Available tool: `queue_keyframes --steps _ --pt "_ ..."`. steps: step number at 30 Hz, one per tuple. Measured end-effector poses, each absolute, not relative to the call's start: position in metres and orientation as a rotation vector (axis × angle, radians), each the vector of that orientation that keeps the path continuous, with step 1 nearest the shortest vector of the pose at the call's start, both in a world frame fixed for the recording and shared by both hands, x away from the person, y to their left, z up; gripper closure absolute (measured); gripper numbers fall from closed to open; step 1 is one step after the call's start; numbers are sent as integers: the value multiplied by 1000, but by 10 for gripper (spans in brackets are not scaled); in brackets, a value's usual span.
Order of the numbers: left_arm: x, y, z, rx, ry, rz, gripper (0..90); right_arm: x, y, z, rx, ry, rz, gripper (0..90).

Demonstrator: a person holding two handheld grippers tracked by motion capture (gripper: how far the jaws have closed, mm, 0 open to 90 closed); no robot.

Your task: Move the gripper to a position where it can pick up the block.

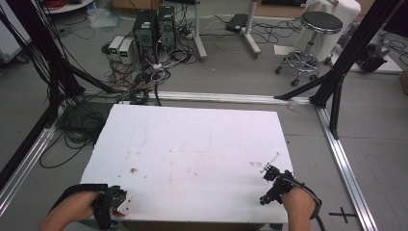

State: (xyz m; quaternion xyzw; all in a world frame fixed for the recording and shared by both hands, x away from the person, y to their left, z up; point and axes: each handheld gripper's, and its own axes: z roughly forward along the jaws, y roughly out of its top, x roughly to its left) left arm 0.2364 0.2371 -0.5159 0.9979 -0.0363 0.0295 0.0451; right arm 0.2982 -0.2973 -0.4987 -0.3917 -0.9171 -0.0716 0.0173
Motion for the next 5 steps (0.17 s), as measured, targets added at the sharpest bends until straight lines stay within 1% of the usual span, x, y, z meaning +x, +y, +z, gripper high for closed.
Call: queue_keyframes --steps 5 --pt "236 236 -515 3049 -110 92 232 298 -297 -499 -1223 -2848 -227 9"
